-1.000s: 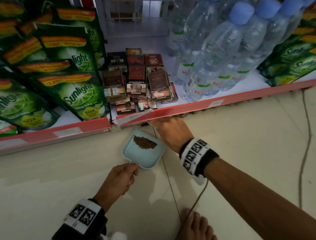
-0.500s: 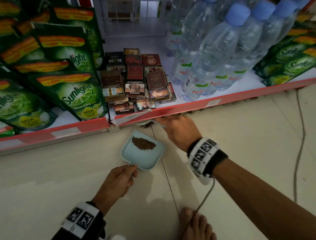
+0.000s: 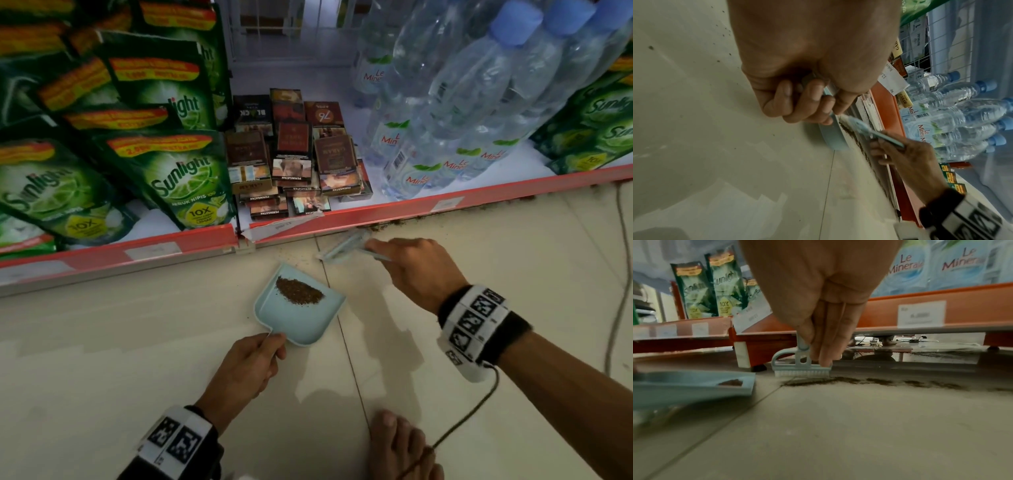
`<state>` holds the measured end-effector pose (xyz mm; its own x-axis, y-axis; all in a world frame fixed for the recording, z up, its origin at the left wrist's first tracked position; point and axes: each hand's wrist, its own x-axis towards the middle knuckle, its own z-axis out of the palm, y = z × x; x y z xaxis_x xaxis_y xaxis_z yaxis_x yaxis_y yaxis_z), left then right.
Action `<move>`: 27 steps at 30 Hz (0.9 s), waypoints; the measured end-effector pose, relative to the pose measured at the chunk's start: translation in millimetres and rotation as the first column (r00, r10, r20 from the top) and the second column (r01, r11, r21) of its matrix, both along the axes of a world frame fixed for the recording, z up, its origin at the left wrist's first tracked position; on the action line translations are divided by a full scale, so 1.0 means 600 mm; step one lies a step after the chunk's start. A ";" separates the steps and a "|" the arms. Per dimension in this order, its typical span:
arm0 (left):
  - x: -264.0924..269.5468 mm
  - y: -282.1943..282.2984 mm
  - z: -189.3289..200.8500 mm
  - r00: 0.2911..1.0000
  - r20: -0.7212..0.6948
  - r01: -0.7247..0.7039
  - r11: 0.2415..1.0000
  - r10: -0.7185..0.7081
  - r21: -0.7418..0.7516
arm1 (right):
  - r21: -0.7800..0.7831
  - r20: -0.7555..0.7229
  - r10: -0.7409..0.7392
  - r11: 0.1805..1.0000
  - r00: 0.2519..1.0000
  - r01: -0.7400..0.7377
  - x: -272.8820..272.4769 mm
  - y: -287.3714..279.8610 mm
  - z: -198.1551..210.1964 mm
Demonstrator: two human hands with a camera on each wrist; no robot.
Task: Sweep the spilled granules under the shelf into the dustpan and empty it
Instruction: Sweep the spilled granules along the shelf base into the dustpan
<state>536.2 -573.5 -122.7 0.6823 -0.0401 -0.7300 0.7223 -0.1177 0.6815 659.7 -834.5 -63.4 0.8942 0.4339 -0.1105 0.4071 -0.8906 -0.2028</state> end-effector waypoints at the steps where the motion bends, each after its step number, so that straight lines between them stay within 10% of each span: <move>1: -0.001 -0.002 0.000 1.000 -0.001 0.007 1.000 -0.007 -0.002 | 0.055 0.013 0.007 0.998 1.000 -0.007 0.006 0.014 -0.003; 6: -0.012 -0.003 0.002 1.000 -0.015 0.013 1.000 -0.014 -0.013 | 0.176 0.054 0.119 0.976 0.991 -0.127 0.027 0.113 -0.037; 14: -0.040 0.012 0.009 0.999 -0.029 -0.032 0.999 0.032 -0.024 | -0.096 -0.029 0.165 0.981 0.986 -0.167 0.026 0.034 -0.016; 23: -0.049 0.020 0.016 0.998 -0.033 -0.045 0.999 0.045 -0.023 | 0.256 0.053 0.206 0.943 0.977 -0.213 0.027 0.093 -0.019; 27: -0.059 0.022 0.014 0.998 -0.043 -0.042 0.999 0.041 -0.018 | 0.146 -0.069 0.224 0.966 0.972 -0.213 0.031 0.123 -0.034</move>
<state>500.8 -560.4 -114.3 0.6516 -0.0269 -0.7581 0.7549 -0.0743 0.6516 678.6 -760.6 -83.8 0.7658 0.6340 -0.1076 0.5648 -0.7431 -0.3588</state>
